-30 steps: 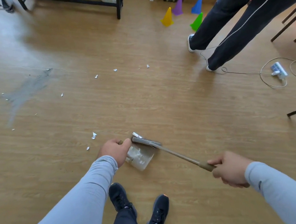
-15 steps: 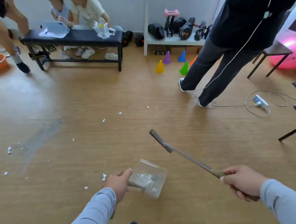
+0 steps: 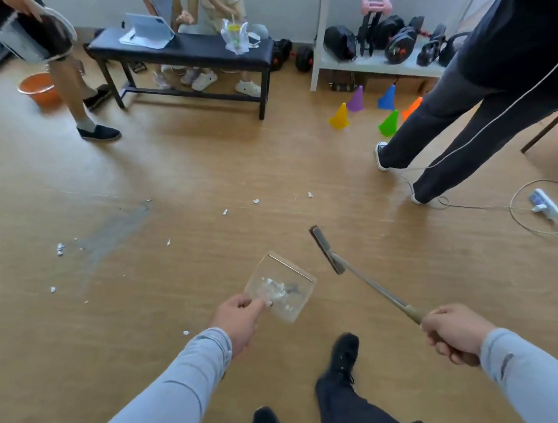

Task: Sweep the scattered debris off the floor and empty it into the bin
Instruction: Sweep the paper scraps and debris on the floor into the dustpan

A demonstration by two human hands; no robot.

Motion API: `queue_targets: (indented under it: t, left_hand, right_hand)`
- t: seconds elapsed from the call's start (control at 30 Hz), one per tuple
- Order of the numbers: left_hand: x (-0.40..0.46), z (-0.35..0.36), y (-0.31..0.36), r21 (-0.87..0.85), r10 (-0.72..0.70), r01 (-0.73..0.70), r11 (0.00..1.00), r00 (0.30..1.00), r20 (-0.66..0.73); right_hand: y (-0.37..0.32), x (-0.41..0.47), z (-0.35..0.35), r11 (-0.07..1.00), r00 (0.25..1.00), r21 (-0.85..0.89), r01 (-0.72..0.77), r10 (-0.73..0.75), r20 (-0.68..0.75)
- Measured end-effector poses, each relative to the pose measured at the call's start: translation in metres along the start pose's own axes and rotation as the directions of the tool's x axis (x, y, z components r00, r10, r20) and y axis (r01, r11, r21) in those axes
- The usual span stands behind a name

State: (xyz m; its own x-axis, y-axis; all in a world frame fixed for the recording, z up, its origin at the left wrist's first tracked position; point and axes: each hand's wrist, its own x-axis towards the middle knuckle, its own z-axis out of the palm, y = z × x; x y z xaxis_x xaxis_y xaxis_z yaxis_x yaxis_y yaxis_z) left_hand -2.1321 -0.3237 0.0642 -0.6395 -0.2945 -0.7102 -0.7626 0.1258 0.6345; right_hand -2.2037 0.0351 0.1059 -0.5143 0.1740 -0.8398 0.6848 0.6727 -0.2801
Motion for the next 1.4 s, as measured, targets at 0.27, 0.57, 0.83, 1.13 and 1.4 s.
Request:
queue_targets:
  t: [0.27, 0.57, 0.83, 1.13, 1.4]
  left_hand:
    - [0.068, 0.003, 0.025, -0.006, 0.01, -0.012, 1.0, 0.984, -0.178]
    - [0.127, 0.054, 0.111, -0.051, 0.039, -0.054, 0.997, 0.967, -0.252]
    - [0.168, 0.069, 0.165, -0.116, -0.001, -0.035, 0.993, 0.955, -0.295]
    - [0.233, 0.053, 0.225, -0.037, 0.036, -0.044, 0.998, 0.983, -0.179]
    - [0.3, 0.04, 0.26, 0.023, -0.017, 0.02, 1.0, 0.995, -0.101]
  right_hand:
    - [-0.046, 0.079, -0.073, 0.997, 0.999, 0.061, 0.037, -0.038, 0.016]
    - [-0.11, 0.146, -0.166, 0.993, 0.996, 0.079, 0.087, -0.085, -0.02]
    - [-0.173, 0.187, -0.206, 0.999, 0.998, 0.025, 0.036, -0.035, -0.042]
    - [-0.246, 0.212, -0.218, 0.997, 0.997, -0.071, 0.007, -0.012, -0.07]
    - [-0.307, 0.24, -0.21, 0.988, 0.993, -0.157, 0.001, -0.019, -0.115]
